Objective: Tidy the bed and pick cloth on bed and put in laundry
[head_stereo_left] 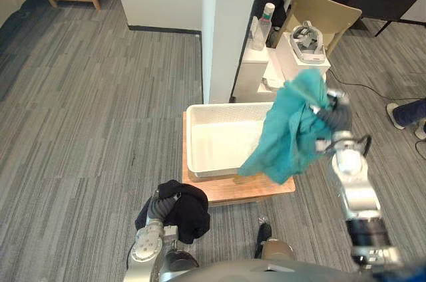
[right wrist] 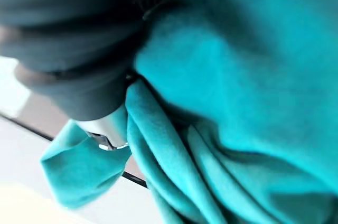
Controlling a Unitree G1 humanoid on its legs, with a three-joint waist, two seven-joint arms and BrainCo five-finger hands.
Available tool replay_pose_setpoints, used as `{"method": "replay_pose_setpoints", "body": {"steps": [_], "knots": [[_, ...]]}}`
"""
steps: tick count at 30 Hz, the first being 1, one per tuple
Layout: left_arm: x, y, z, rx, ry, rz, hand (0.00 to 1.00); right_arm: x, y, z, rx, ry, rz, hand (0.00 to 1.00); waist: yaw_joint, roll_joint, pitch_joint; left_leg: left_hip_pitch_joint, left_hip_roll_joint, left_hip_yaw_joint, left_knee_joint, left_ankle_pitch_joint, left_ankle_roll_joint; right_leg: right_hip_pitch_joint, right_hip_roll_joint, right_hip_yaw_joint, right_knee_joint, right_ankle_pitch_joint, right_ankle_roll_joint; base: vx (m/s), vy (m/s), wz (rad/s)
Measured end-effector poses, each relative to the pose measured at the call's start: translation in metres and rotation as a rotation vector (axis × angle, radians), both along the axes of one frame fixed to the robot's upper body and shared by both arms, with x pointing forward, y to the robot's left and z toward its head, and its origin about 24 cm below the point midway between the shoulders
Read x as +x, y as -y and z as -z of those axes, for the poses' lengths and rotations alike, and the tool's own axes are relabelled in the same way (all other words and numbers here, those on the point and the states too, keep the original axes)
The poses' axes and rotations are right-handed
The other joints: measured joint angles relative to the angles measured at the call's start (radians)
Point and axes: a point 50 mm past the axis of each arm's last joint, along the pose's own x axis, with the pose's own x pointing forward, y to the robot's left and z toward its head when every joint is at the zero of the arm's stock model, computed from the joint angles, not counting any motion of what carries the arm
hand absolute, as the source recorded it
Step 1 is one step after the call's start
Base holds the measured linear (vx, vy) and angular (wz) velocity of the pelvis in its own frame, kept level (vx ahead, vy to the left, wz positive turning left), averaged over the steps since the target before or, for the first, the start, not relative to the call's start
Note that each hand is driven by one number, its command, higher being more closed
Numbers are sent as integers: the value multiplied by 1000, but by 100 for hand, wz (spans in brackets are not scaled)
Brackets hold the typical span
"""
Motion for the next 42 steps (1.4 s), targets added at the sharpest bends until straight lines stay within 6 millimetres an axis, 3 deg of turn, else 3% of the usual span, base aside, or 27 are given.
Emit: {"method": "replay_pose_setpoints", "body": {"steps": [5,8,20,24,33,39,40,42], "knots": [[0,12,2,-60,-1,8,100,32,-13,-39,-73,66,-61,100,5,2,0,4,-2,-3,-22,18,-3,14,9,-3,-45,19,3,-7,-27,0],[-1,15,3,-73,-5,9,100,41,-19,-46,-91,68,-75,100,22,6,1,-10,-1,-11,-22,26,-5,15,12,-6,-62,19,3,-16,-46,7],[-13,13,15,-86,-60,3,100,53,-20,-23,-78,-44,-53,100,19,51,14,-53,-5,-37,-84,81,-12,-18,20,-31,-78,14,-3,-43,-32,7],[-13,15,15,-96,-59,-3,100,50,-31,5,-21,-129,-68,100,15,81,24,-55,-4,-35,-90,92,-14,-22,25,-29,-90,14,-4,-18,-30,-1],[-17,12,19,-88,-82,-15,100,39,-57,62,50,-318,-113,100,12,95,28,-55,-4,-28,-90,96,-17,-22,26,-24,-90,2,-19,-47,-23,-3],[-14,8,23,-75,-92,-36,100,14,-57,129,149,-555,-66,100,16,132,44,-70,-10,-33,-121,120,-22,-43,23,-25,-89,-39,-11,-25,-29,4],[-11,9,22,-75,-85,-33,100,10,-57,136,162,-580,-58,0,13,142,46,-83,-12,-37,-129,131,-21,-62,23,-27,-88,-38,-11,15,-30,7],[-8,9,22,-75,-82,-30,100,5,-55,143,168,-610,-44,0,9,154,51,-87,-13,-41,-138,139,-20,-66,23,-32,-89,-36,-11,26,-19,7]]}}
